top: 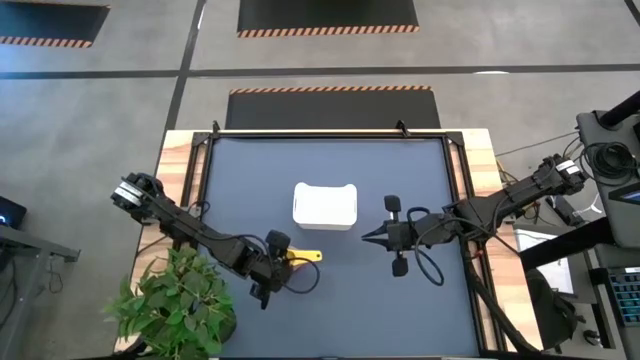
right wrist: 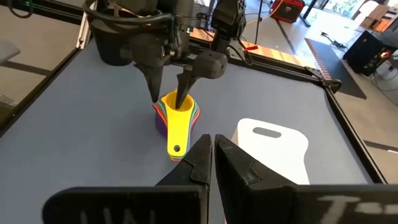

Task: Nest measuring cups in basket
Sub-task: Put the stacked measuring cups into the white bin

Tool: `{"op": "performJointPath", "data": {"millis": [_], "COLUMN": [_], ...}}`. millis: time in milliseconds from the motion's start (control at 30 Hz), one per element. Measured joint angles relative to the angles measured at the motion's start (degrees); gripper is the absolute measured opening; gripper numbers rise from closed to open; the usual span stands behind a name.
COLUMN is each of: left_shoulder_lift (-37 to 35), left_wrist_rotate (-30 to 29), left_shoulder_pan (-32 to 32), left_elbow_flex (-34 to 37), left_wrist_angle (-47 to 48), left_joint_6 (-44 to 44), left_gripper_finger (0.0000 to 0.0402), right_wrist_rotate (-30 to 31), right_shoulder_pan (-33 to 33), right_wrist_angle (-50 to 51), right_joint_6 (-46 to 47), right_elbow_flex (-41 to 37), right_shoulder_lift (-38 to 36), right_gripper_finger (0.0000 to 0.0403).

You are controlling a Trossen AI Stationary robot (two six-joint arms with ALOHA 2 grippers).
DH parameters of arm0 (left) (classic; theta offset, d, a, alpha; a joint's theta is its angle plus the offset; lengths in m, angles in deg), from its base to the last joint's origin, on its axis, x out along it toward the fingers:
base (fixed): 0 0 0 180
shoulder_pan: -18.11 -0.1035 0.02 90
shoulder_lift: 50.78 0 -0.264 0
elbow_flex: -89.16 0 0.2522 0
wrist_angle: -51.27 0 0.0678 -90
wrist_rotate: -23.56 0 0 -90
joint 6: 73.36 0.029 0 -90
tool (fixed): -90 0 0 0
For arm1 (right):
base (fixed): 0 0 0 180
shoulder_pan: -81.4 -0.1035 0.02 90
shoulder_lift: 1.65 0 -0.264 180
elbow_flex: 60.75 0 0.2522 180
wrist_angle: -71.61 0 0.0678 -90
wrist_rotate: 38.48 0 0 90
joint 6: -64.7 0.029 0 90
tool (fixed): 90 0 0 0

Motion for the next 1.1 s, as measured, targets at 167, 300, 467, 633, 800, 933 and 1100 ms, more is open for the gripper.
{"op": "performJointPath", "data": {"millis": [167,300,467,633,800,933,1100], "left_shoulder_lift": [-0.05,-0.12,-0.12,-0.12,-0.12,-0.12,-0.10], "left_wrist_rotate": [-0.51,-0.69,-0.58,-0.36,-0.19,-0.03,0.09], "left_shoulder_pan": [0.02,0.00,0.07,0.08,0.11,0.11,0.13], "left_elbow_flex": [1.58,1.99,2.10,2.12,2.14,2.14,2.17], "left_wrist_angle": [-2.40,-2.98,-3.19,-3.24,-3.28,-3.35,-3.69], "left_joint_6": [-0.08,-0.36,-0.35,-0.38,-0.79,-0.94,-1.01], "left_gripper_finger": [0.0209,0.0194,0.0173,0.0157,0.0149,0.0140,0.0120], "right_wrist_rotate": [0.00,0.02,0.33,0.46,0.48,0.48,0.48], "right_shoulder_pan": [0.00,0.00,0.00,0.00,0.00,0.00,0.00], "right_wrist_angle": [-0.21,-0.39,-0.38,-0.37,-0.37,-0.37,-0.37], "right_joint_6": [0.05,0.03,0.60,0.76,0.79,0.90,0.94], "right_elbow_flex": [0.00,0.00,0.00,0.00,0.00,0.00,0.00], "right_shoulder_lift": [0.00,0.00,0.00,0.00,0.00,0.00,0.00], "right_gripper_finger": [0.0009,0.0009,0.0009,0.0009,0.0009,0.0009,0.0009]}}
